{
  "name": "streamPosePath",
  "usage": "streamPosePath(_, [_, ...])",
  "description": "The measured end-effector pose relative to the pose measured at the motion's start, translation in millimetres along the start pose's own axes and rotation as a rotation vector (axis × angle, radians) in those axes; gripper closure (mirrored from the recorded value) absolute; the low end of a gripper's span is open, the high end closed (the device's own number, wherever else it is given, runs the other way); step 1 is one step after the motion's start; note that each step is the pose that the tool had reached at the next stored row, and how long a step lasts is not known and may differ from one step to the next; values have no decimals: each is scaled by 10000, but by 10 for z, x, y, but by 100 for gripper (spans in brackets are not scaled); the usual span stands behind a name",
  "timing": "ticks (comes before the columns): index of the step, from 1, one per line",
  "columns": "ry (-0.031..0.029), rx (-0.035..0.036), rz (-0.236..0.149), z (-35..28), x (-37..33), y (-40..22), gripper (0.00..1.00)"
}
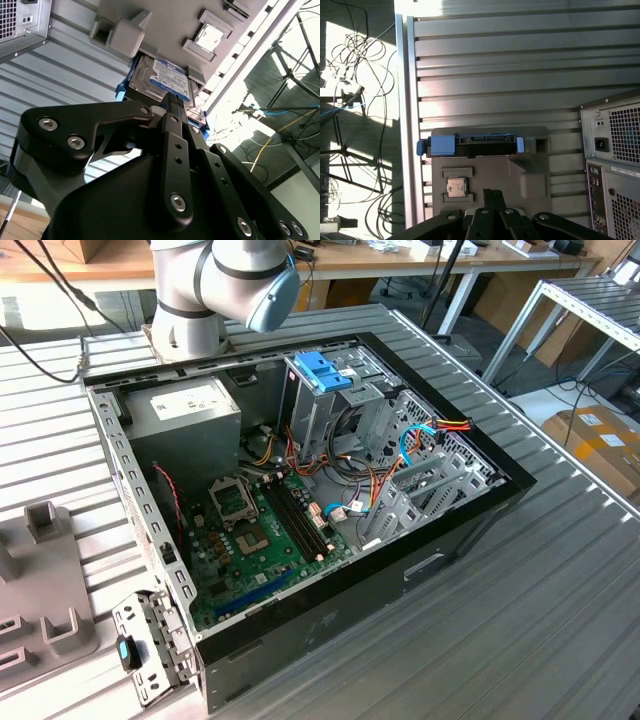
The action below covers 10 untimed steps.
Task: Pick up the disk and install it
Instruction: 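Reach for the disk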
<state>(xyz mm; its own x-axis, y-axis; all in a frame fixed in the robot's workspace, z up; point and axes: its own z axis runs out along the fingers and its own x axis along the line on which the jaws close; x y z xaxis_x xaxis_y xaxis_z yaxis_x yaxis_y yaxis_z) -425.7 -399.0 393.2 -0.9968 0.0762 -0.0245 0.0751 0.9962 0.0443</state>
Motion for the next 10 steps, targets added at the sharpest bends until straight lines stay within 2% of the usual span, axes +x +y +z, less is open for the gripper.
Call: streamPosePath(10, [0, -1, 1, -1, 39, -3, 89])
